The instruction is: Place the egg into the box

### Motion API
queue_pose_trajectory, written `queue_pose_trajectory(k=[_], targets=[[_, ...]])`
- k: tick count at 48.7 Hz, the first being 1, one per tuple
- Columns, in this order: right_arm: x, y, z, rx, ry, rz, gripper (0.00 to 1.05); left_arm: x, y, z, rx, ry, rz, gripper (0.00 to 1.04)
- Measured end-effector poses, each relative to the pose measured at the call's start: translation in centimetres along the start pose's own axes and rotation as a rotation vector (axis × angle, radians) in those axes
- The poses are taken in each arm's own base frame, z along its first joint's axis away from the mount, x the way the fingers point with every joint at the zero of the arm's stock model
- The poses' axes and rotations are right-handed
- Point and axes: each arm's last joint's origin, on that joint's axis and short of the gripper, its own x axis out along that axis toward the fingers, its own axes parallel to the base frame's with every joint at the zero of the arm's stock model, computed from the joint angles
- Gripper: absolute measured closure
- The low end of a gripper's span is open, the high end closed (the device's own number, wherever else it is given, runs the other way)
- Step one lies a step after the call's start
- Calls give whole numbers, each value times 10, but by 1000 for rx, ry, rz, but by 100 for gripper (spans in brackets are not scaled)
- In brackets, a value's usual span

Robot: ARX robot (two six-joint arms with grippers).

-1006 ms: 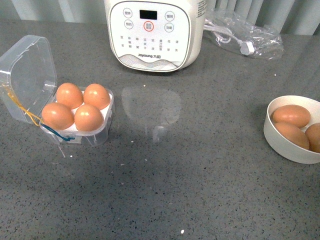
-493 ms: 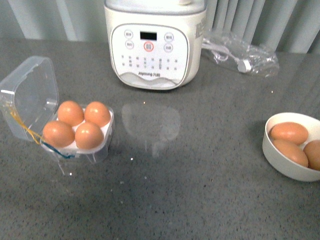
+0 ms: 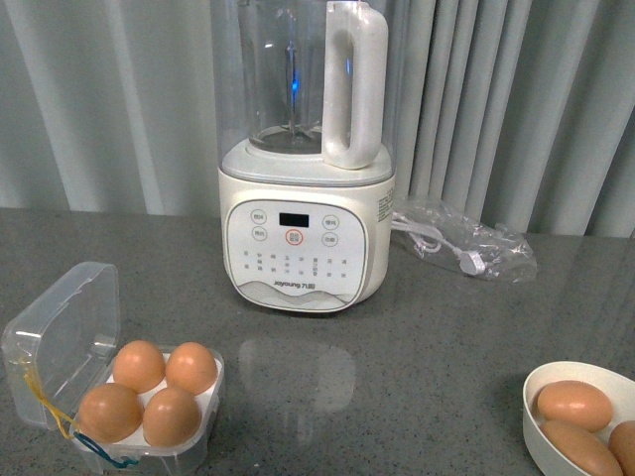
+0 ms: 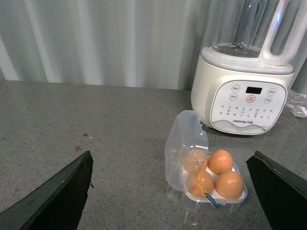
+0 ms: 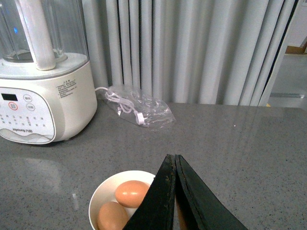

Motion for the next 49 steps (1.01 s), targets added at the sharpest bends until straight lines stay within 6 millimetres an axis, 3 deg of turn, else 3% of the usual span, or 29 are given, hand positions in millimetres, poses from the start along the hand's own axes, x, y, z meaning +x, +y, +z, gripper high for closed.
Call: queue_pose_trajectory(k=[33, 41, 49], targets=[[-20, 0, -3, -1, 5, 0, 101, 0, 0, 0, 0, 0, 0, 7], [-20, 0, -3, 0, 5, 0, 64, 0, 0, 0, 0, 0, 0, 7], [-20, 0, -3, 0, 5, 0, 39, 0, 0, 0, 0, 0, 0, 7]])
